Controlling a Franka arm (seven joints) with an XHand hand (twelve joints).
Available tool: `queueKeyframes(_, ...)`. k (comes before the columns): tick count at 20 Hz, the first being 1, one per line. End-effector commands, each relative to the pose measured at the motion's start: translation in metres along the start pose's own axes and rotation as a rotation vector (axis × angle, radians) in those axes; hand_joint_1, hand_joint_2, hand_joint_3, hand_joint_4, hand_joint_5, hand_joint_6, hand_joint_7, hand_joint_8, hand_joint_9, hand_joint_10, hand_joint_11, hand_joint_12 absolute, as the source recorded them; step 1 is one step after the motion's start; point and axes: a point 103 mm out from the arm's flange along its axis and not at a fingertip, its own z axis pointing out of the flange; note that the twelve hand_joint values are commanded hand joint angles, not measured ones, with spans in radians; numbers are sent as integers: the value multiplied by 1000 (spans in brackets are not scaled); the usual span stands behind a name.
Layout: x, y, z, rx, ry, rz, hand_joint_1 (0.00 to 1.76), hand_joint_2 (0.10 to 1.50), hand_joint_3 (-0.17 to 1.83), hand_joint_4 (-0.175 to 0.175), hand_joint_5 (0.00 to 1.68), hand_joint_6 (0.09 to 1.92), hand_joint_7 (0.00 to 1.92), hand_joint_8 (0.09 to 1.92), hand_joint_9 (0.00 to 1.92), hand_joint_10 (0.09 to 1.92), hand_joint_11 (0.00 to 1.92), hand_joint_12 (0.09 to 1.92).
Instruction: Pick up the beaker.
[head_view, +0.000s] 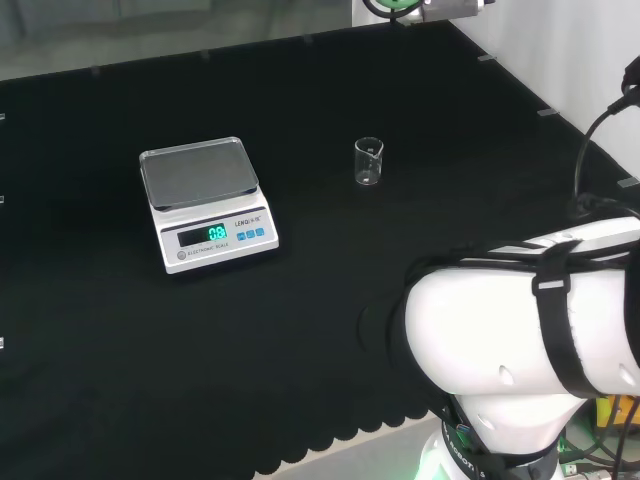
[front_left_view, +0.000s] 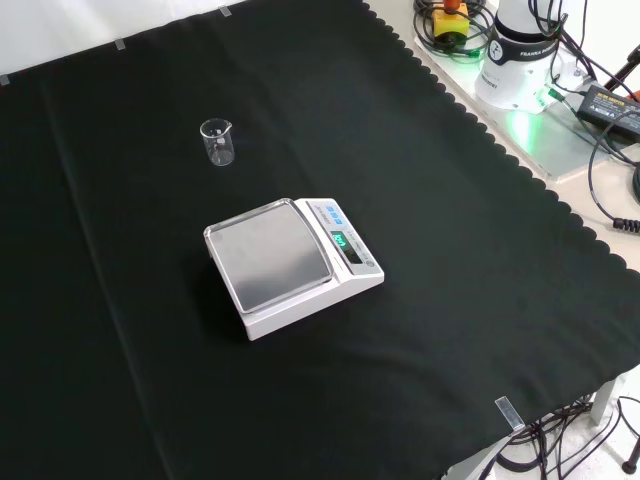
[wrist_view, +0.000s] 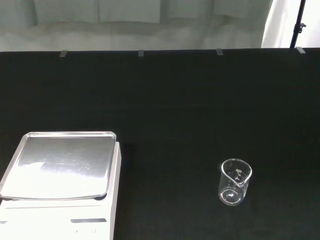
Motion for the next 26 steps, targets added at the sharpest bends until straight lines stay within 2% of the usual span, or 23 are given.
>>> queueKeyframes(1,-1,0,1,-16,-1,-1,452,731,328,-20,140,218,92,569,89,606,215,1425)
queueKeyframes(3,-2,3,3,-12,4,-4,418,762,282,-15,119,102,22,532,21,581,116,1492)
queueKeyframes(8,-2,13,10,9,8,-6,408,775,262,-14,116,87,0,519,0,571,83,1516)
queueKeyframes(19,-21,82,69,77,108,-18,435,774,168,-29,182,87,0,610,0,699,113,1518)
queueKeyframes(26,-48,128,104,114,179,0,440,774,136,-34,207,87,0,693,0,780,137,1513)
